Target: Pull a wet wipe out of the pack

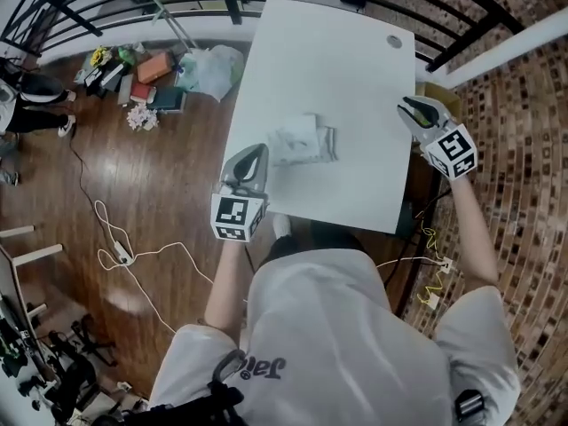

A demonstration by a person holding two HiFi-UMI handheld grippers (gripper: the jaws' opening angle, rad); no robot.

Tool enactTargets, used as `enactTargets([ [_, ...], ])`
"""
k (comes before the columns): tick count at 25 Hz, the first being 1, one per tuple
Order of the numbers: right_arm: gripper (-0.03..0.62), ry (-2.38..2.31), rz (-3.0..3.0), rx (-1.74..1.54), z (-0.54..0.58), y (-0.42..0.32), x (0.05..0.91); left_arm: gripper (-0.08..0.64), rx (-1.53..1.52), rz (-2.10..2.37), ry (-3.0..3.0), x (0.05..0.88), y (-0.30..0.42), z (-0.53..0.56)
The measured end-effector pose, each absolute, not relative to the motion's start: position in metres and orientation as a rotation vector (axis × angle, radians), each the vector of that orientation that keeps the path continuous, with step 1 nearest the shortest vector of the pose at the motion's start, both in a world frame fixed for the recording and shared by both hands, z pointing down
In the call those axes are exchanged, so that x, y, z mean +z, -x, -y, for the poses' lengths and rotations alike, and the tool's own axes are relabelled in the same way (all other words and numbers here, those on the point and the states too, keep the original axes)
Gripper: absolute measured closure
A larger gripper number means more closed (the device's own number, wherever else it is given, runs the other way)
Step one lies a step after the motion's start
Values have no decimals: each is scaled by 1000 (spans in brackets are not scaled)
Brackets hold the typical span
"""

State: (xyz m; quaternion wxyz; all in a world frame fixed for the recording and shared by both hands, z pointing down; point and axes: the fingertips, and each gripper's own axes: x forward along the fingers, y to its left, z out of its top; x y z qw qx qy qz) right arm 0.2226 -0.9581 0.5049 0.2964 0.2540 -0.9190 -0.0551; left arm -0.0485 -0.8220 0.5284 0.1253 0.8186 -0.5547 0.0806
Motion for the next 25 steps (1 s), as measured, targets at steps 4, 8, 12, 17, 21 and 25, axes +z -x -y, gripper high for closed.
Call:
enactTargets([
  [4, 465, -496, 2455, -173, 982, -192, 505, 543, 253, 1599, -2381, 541, 50, 825],
  [8, 313, -270, 2423, -225, 991, -152, 514, 543, 249, 1583, -2375, 547, 49, 827],
  [12, 255, -67, 2367, -210, 984, -117, 534, 543, 230, 1597, -2346, 549, 51, 827],
  [17, 255, 97, 2370, -121, 964, -72, 563, 543, 250, 1607, -2313, 559, 47, 824],
  [21, 258, 224, 2337, -15, 932, -43, 596, 543, 269, 1618, -2315, 566, 43, 821],
  [25, 272, 326, 2288, 40, 901, -27, 628, 543, 266, 1620, -2286, 570, 39, 818],
])
